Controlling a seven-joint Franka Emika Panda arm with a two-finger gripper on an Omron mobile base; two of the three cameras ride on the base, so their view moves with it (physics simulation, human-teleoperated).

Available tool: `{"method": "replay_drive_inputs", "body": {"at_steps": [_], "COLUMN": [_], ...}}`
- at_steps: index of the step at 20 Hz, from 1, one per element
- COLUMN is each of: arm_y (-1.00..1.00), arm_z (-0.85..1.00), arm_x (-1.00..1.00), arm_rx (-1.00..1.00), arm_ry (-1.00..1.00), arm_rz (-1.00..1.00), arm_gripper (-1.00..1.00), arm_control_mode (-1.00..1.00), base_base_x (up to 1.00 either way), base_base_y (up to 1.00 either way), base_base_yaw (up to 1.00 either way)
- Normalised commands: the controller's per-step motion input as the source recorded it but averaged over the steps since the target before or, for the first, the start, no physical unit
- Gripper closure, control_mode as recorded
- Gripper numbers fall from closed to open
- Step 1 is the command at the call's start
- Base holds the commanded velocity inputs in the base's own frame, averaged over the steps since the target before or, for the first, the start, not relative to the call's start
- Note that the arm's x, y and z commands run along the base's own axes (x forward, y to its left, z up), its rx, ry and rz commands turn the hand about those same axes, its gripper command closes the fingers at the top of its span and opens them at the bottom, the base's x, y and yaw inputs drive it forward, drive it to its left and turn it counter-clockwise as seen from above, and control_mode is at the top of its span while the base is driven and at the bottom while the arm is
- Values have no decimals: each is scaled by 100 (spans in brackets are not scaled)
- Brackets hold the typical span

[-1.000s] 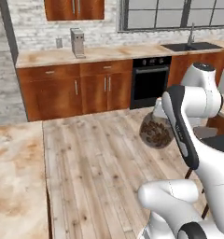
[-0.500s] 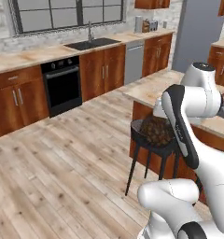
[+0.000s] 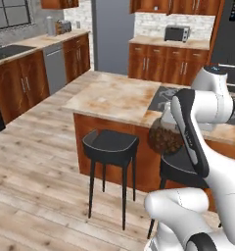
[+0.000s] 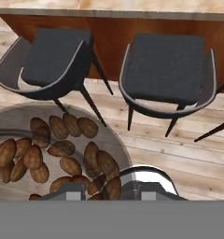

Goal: Pick the jar and candle from the dining table and place them in the open cabinet. Close the cabinet after placing the objects.

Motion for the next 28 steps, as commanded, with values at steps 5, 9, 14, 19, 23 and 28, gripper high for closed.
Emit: {"method": "replay_drive_inputs", "body": {"at_steps": [5,9,14,19,23,28], "arm_y": [0,0,0,0,0,0], "arm_z": [0,0,0,0,0,0], "arm_x": [0,0,0,0,0,0], "arm_rx": [0,0,0,0,0,0], "arm_ry": [0,0,0,0,0,0], "arm_rz": [0,0,0,0,0,0], "arm_gripper": [100,100,100,100,100,100], "arm_control_mode": [100,100,100,100,100,100], "base_base_x": [17,23,26,31,30,29], "base_base_y": [9,30,44,52,57,57], "base_base_yaw": [-45,-13,-10,-9,-8,-7]}}
